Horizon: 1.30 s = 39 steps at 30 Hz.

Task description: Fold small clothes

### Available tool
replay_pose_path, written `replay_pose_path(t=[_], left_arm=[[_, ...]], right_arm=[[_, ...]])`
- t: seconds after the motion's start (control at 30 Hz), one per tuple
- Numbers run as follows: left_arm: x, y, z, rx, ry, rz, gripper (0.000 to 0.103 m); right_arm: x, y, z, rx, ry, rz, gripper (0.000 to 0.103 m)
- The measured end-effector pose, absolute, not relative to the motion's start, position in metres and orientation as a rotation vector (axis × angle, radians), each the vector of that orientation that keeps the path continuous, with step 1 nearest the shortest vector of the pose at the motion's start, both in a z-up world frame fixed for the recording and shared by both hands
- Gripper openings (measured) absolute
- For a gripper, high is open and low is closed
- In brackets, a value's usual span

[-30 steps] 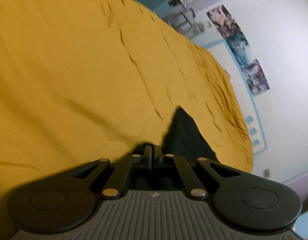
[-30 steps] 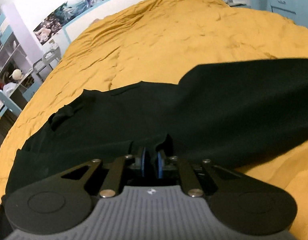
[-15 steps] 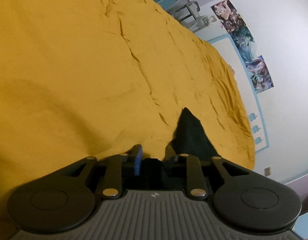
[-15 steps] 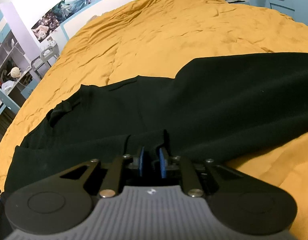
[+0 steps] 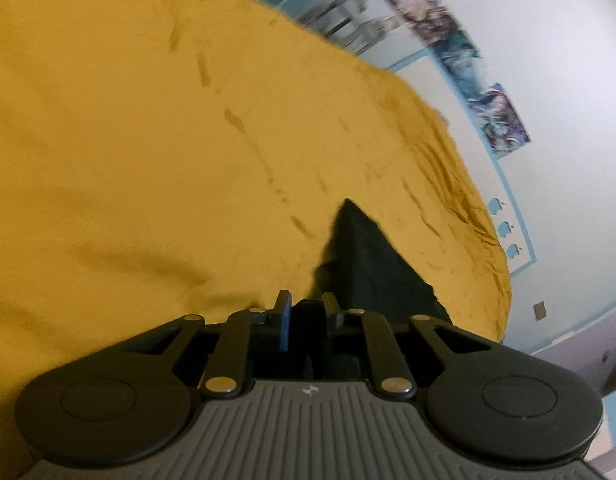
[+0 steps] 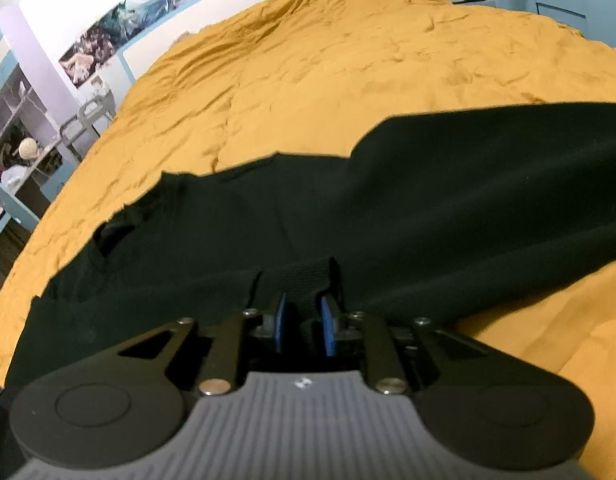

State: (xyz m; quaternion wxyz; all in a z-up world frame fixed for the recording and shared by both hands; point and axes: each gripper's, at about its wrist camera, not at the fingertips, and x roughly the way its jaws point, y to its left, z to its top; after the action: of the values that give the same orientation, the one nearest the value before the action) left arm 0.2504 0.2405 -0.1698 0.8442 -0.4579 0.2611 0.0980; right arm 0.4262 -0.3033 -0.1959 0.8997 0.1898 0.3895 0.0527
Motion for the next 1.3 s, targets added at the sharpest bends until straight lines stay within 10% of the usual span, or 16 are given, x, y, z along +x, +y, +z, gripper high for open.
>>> replay_pose_path(t=[0.23, 0.37, 0.63, 0.73, 1.0, 1.13, 1.3], left_arm=[[0.256, 0.246, -0.191, -0.986, 0.64, 0.268, 0.02], [0.241, 0.249, -0.173, -1.003, 0.572, 0.251, 0.023], [0.217, 0.217, -0.141, -0.908, 0.576, 0.138, 0.024], [0.215, 0.203, -0.136, -0.932, 0.608, 0.081, 0.024], [0.227, 0.126, -0.115, -0.844, 0.727, -0.112, 0.029], [0.241, 0.065, -0.102, -0.784, 0.726, -0.279, 0.036], [0.273, -0.026, -0.095, -0.656, 0.726, -0.461, 0.061]], right_arm=[[0.429, -0.318, -0.204, 0.426, 0.855, 0.07, 0.012], [0.415, -0.329, -0.197, 0.499, 0.819, 0.109, 0.043], [0.395, -0.312, -0.205, 0.41, 0.92, 0.215, 0.044], [0.386, -0.306, -0.201, 0.307, 0.886, 0.196, 0.003], [0.361, -0.357, -0.2, 0.425, 0.903, 0.151, 0.0], [0.328, -0.434, -0.177, 0.571, 0.745, 0.033, 0.051], [0.296, -0.561, -0.167, 0.725, 0.612, -0.239, 0.054]])
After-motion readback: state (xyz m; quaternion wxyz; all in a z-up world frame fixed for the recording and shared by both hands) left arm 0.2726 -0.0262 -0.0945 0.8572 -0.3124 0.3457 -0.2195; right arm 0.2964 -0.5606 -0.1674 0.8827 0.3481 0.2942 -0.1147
